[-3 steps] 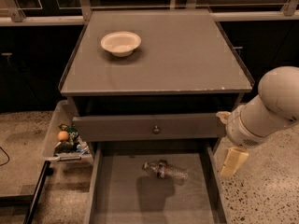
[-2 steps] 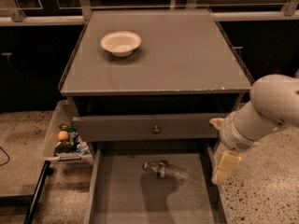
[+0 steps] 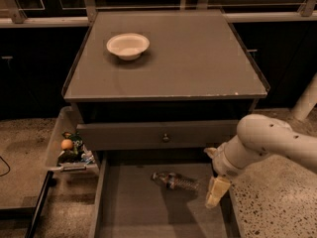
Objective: Pick water bottle from middle drawer and place on counter
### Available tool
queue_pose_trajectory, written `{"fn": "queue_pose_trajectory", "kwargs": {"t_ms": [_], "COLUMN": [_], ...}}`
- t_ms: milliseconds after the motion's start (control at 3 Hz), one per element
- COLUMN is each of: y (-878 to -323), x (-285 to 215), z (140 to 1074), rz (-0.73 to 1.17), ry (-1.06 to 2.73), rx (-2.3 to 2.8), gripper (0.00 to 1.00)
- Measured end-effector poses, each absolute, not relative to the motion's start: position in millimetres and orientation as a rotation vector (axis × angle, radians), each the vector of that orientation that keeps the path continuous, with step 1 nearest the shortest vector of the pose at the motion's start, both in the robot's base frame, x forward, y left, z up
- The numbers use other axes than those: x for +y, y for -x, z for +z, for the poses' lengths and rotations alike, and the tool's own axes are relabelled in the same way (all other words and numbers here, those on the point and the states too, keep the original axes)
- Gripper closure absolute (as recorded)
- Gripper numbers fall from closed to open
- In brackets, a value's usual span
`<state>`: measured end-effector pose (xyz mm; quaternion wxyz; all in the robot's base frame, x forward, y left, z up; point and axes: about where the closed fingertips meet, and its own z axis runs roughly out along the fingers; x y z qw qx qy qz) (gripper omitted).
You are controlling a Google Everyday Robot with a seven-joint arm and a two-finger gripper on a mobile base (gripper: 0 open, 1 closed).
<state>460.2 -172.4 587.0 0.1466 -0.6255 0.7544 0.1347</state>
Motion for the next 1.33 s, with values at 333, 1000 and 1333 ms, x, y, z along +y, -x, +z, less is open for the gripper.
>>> {"fn": "queue_pose_trajectory", "kwargs": {"t_ms": [333, 1000, 1333], "y": [-463, -461, -470], "x": [-165, -165, -161], "z": [543, 499, 475], "rz": [0.427, 0.470, 0.505], "ry": [1.755, 1.716, 1.711], "rx": [2.112, 2.064, 2.065], "gripper": [0.00, 0.00, 0.00]}}
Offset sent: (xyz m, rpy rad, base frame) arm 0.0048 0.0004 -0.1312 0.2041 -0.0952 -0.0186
